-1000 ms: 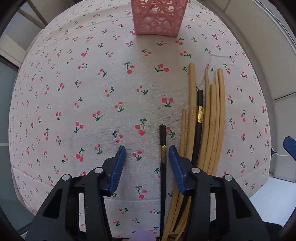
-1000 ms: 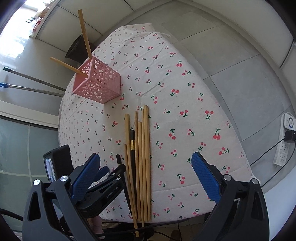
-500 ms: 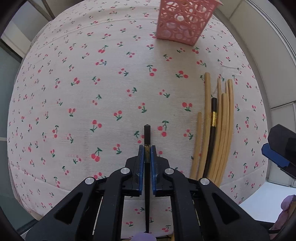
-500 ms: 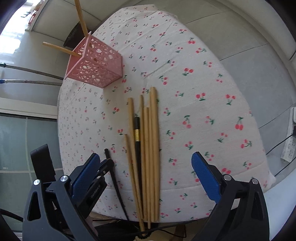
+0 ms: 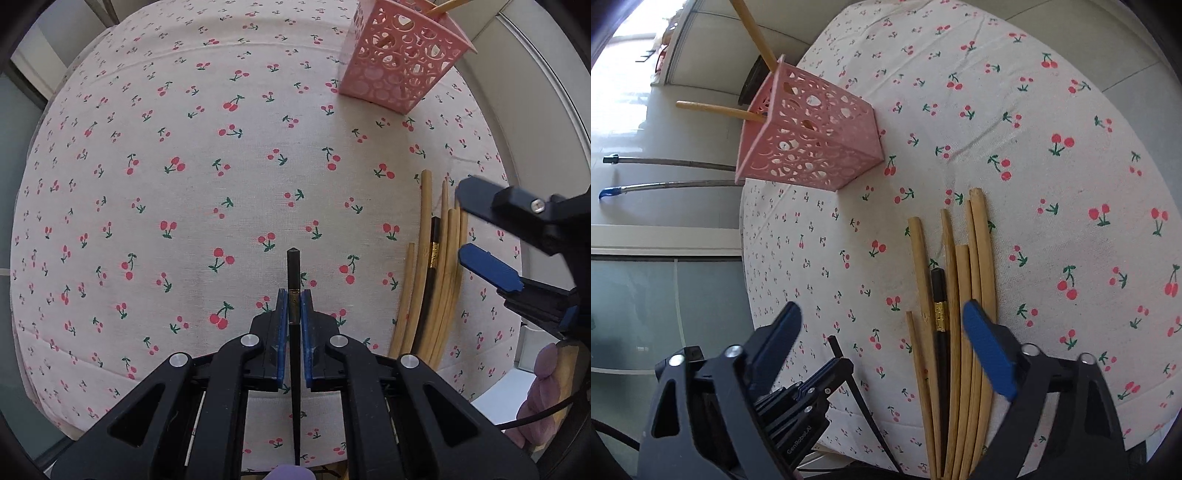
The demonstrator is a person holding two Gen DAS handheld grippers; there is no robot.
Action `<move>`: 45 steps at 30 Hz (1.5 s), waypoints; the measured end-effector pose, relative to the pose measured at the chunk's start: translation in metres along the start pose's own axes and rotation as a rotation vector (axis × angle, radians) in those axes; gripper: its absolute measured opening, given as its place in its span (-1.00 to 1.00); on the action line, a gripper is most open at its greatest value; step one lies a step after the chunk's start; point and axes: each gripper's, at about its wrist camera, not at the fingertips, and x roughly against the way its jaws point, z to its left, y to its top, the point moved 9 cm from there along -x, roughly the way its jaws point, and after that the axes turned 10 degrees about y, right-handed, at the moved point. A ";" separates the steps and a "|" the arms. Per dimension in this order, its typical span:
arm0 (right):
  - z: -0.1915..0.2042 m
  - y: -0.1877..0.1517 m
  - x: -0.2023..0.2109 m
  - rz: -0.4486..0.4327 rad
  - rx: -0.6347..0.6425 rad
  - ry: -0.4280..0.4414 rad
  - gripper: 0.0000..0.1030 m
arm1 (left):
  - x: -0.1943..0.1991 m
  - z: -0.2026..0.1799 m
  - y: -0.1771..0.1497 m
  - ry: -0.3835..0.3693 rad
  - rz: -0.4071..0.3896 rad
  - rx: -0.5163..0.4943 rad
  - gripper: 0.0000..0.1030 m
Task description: Organize utensils
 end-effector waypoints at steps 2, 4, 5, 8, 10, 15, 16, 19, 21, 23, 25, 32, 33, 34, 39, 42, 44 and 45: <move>-0.007 0.000 0.000 -0.001 0.008 -0.041 0.09 | -0.002 0.013 0.004 -0.002 0.006 0.006 -0.85; -0.008 -0.001 -0.001 0.002 0.013 -0.044 0.08 | -0.003 0.020 0.008 -0.007 0.016 0.012 -0.85; -0.008 -0.001 -0.001 -0.003 0.022 -0.054 0.08 | -0.004 0.022 0.010 -0.009 0.020 0.014 -0.85; -0.004 0.000 0.001 -0.020 0.054 -0.073 0.00 | -0.009 0.036 0.012 -0.011 0.021 0.010 -0.85; 0.001 -0.001 -0.001 -0.015 0.064 -0.057 -0.13 | -0.010 0.038 0.012 -0.010 0.021 0.004 -0.85; 0.003 0.001 -0.004 -0.017 0.071 -0.055 -0.19 | -0.004 0.029 0.004 -0.003 0.025 0.008 -0.85; 0.000 0.001 -0.005 -0.011 0.063 -0.056 -0.19 | -0.001 0.026 0.003 -0.003 0.025 0.009 -0.85; -0.010 0.001 -0.010 0.003 0.039 -0.073 -0.19 | -0.001 0.026 0.003 -0.002 0.030 0.011 -0.83; -0.017 0.001 -0.007 -0.006 0.031 -0.100 -0.21 | -0.001 0.026 0.003 -0.002 0.034 0.014 -0.83; -0.022 0.003 -0.004 -0.014 0.030 -0.120 -0.27 | -0.002 0.028 0.003 -0.001 0.037 0.017 -0.82; -0.021 0.003 -0.002 -0.015 0.056 -0.154 -0.29 | -0.005 0.030 0.003 0.000 0.042 0.015 -0.78; -0.012 0.000 -0.007 -0.042 0.101 -0.193 -0.37 | -0.010 0.036 0.001 -0.005 0.051 0.012 -0.58; -0.013 0.001 -0.004 -0.054 0.096 -0.197 -0.37 | -0.011 0.036 0.000 -0.006 0.053 0.010 -0.56; -0.016 0.003 0.000 -0.070 0.091 -0.211 -0.37 | -0.011 0.035 0.001 -0.007 0.054 0.009 -0.51; -0.023 0.008 0.003 -0.073 0.112 -0.282 -0.37 | -0.014 0.030 0.002 -0.002 0.053 -0.007 -0.37; -0.021 0.006 -0.002 -0.067 0.153 -0.327 -0.38 | -0.016 0.030 0.003 -0.005 0.053 -0.007 -0.34; -0.019 0.006 -0.005 -0.065 0.184 -0.362 -0.41 | -0.016 0.029 0.003 -0.006 0.053 -0.006 -0.33; -0.017 0.006 -0.007 -0.064 0.203 -0.383 -0.42 | -0.017 0.030 0.004 -0.003 0.053 -0.007 -0.33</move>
